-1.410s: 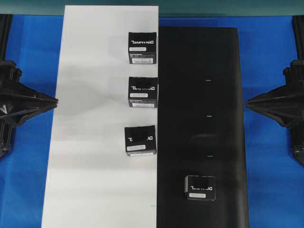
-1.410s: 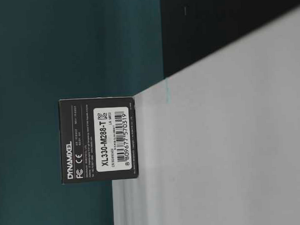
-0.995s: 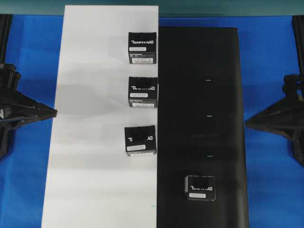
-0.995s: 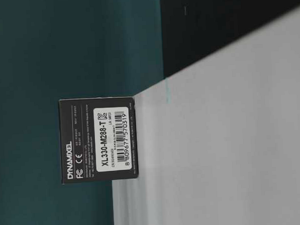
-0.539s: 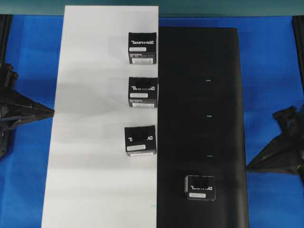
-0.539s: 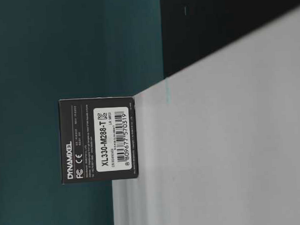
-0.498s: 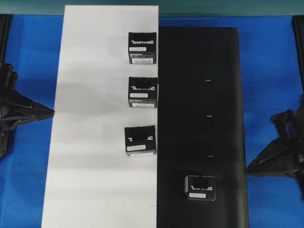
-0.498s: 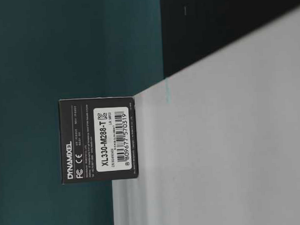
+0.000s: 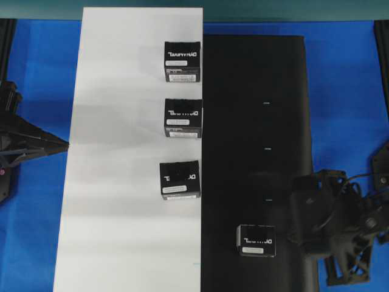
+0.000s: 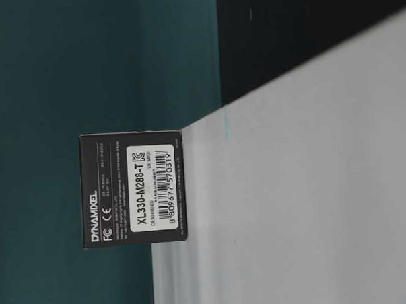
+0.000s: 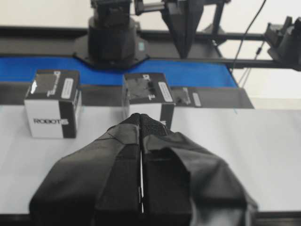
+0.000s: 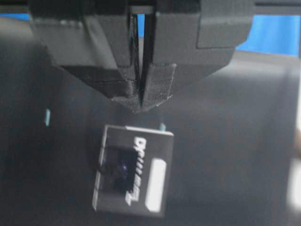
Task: Place the box from the black base onto the white base.
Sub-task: 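Move the right gripper toward the black box on the black base, then lower the open right gripper over the black box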
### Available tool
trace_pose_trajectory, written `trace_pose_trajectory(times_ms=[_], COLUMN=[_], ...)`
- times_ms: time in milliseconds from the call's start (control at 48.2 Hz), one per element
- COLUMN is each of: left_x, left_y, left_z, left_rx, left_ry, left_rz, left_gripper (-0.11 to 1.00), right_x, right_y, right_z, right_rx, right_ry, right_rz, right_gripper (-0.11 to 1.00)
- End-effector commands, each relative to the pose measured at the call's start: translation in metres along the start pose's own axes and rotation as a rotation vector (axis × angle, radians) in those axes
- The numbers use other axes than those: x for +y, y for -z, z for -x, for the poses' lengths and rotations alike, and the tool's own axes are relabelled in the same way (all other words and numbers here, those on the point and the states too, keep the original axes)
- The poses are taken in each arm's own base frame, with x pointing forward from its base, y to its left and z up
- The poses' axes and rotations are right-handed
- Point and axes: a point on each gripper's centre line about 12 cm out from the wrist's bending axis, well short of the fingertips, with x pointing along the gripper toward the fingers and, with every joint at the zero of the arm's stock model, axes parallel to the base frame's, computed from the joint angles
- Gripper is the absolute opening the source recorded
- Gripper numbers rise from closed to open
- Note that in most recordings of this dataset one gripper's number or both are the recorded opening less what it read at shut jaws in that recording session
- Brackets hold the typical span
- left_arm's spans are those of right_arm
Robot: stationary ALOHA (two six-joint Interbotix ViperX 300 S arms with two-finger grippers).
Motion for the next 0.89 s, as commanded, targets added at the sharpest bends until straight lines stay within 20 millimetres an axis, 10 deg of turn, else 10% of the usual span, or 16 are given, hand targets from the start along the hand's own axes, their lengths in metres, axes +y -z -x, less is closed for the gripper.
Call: trace_pose_trajectory(times_ms=[0, 415, 726, 871], left_x=[-0.001, -0.001, -0.001, -0.001], left_y=[-0.01, -0.008, -0.005, -0.005], left_z=[0.0, -0.001, -0.001, -0.001], left_rx=[-0.023, -0.012, 0.012, 0.012], left_ry=[0.003, 0.004, 0.0, 0.0], left_rz=[-0.002, -0.002, 0.0, 0.005], left_gripper=[-0.05, -0.05, -0.05, -0.05], right_x=[0.002, 0.012, 0.02, 0.018], right_y=[-0.006, -0.006, 0.002, 0.013], right_z=[-0.002, -0.005, -0.01, -0.019], right_rx=[0.025, 0.036, 0.048, 0.063], right_ry=[0.04, 0.08, 0.062, 0.067], right_rz=[0.003, -0.143, -0.13, -0.122], right_gripper=[0.01, 0.13, 0.89, 1.0])
